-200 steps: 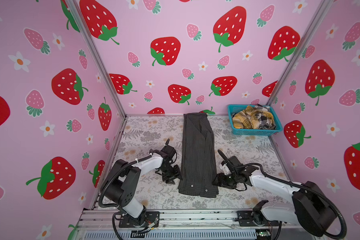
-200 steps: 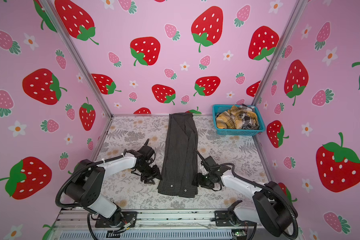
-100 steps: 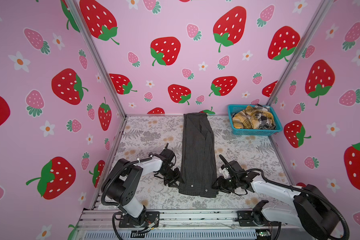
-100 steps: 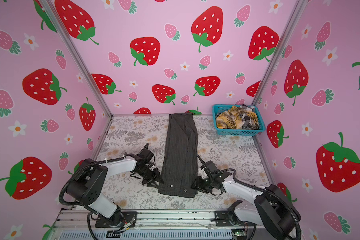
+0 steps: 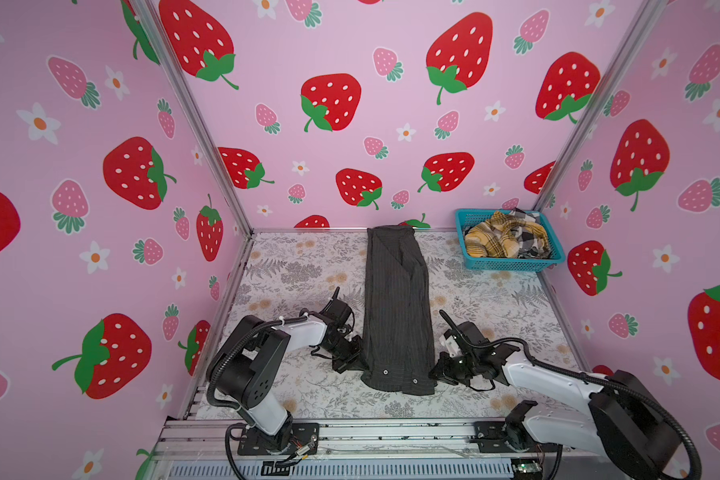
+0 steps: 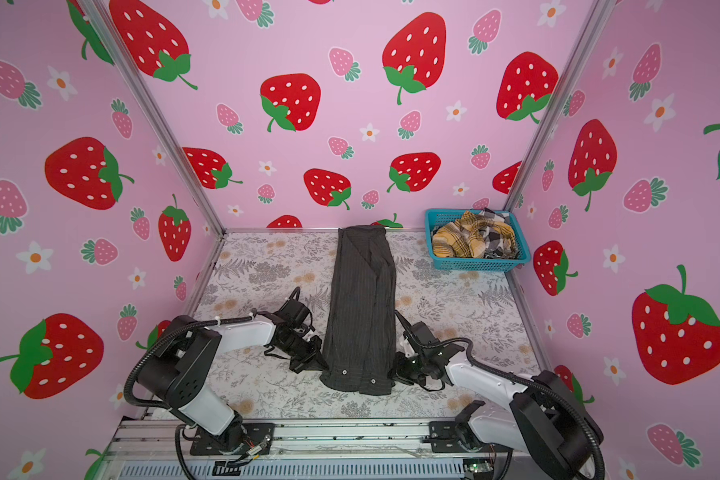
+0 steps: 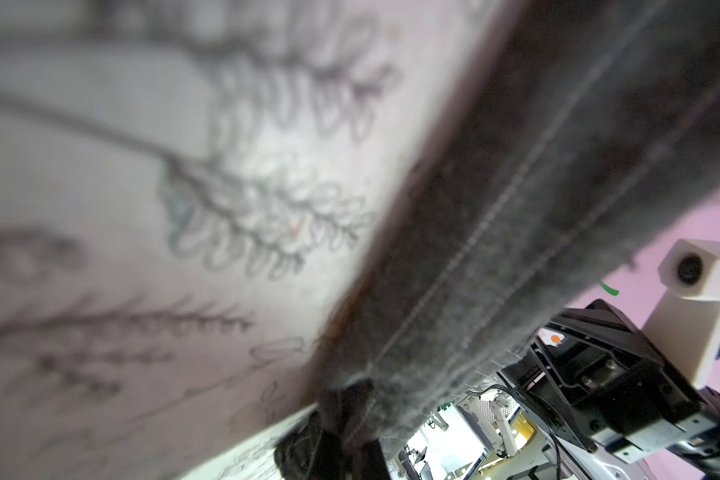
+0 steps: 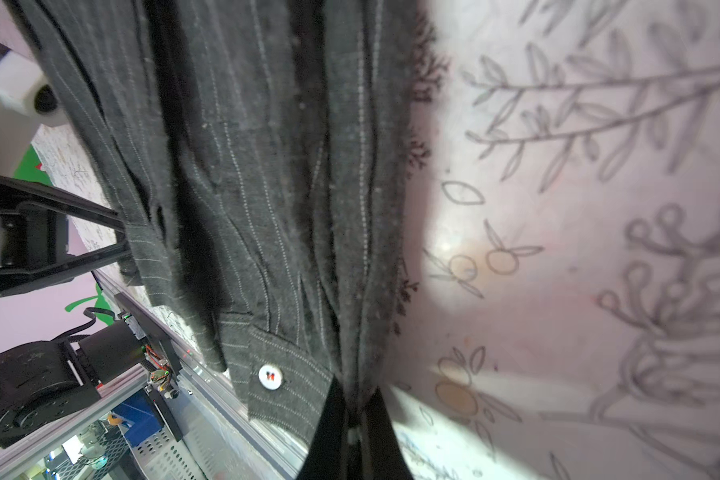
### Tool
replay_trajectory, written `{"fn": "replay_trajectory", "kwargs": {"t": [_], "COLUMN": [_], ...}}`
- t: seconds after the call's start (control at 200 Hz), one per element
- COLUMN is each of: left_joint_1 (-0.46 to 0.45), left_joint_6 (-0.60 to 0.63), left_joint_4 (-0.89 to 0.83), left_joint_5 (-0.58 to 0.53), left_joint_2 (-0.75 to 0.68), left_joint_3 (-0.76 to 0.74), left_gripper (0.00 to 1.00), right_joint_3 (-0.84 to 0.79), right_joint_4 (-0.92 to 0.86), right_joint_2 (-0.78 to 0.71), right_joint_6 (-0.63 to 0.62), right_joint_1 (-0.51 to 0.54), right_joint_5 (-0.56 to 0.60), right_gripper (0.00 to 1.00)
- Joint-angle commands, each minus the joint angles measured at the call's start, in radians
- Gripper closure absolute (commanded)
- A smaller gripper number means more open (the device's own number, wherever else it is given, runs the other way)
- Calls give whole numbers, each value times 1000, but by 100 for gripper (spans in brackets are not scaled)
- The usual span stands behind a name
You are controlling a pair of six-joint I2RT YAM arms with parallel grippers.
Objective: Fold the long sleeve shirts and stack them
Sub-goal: 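Grasp the near end of the pinstriped strip with both grippers, then lift the near end with both grippers and fold it toward the far end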
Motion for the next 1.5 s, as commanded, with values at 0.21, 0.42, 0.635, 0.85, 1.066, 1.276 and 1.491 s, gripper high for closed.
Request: {"fn": "replay_trajectory", "kwargs": {"t": [0.21, 0.42, 0.635, 0.85, 1.066, 1.276, 1.491], "left_joint_1": [-144, -158, -123, 90, 198, 281, 359], "left_joint_6": [-166, -257, -348, -290, -157, -123, -158], "left_joint_4": [-32, -25, 69, 98, 41, -96, -61], "left_joint_5": [-17, -46, -39, -23, 43, 43, -12], "left_joint_2": [-204, -372, -430, -273, 253, 681, 604], "left_joint_3": [-87, -154, -103, 159, 632, 1132, 1250], "left_gripper": [100, 100, 100, 100, 100, 60, 28], "right_joint_3": [2, 27, 238, 586, 1034, 1651, 1768], "right_joint_4": [-235, -318, -303, -240, -224, -400, -428], "right_joint_2": [-224, -384, -234, 139, 654, 1170, 1169], "right_joint_6": [79, 129, 11, -209, -351, -407, -420], "right_joint_1": [97, 119, 73, -142, -283, -357, -392], "right_joint_5": [76, 110, 159, 35, -102, -133, -39], "right_gripper": [100, 100, 100, 100, 100, 65, 22]}}
